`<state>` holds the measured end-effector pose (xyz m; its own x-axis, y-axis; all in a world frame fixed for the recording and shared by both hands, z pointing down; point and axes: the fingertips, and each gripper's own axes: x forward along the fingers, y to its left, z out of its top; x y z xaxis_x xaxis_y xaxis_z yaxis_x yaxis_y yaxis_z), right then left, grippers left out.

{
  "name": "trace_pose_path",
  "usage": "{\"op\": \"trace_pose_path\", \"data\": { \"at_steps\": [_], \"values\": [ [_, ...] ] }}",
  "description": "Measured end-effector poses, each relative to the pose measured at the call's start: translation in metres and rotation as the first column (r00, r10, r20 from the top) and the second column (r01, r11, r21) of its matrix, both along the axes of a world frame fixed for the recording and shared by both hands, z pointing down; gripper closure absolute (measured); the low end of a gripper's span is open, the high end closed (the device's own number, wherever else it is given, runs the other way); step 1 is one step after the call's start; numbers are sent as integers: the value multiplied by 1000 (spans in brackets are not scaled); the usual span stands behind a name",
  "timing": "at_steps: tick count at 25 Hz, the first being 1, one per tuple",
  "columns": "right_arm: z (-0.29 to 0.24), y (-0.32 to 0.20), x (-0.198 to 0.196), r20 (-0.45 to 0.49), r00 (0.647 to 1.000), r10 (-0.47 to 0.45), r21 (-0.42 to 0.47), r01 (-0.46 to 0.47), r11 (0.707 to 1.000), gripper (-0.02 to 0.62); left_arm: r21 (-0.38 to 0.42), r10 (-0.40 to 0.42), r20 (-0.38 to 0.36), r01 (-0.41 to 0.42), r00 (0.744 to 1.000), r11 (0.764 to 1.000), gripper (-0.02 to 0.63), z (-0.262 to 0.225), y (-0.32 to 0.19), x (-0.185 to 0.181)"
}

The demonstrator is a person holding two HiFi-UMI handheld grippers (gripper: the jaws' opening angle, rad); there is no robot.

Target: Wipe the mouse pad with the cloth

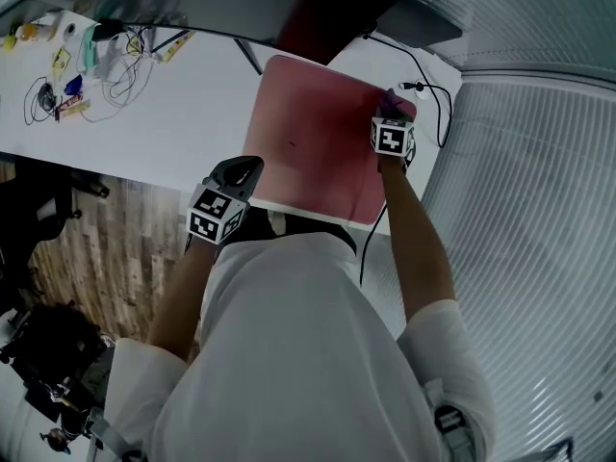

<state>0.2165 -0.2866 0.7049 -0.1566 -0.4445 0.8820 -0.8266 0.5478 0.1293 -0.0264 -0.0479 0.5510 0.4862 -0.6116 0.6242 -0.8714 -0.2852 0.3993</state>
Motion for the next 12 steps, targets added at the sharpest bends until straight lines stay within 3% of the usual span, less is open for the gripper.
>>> {"op": "trace_pose_path", "data": {
  "at_steps": [12],
  "values": [
    [-4, 11, -80, 11, 997, -82, -6, 82, 997, 474, 10, -53, -16, 53, 998, 999, 588, 1, 10, -47]
  ]
}}
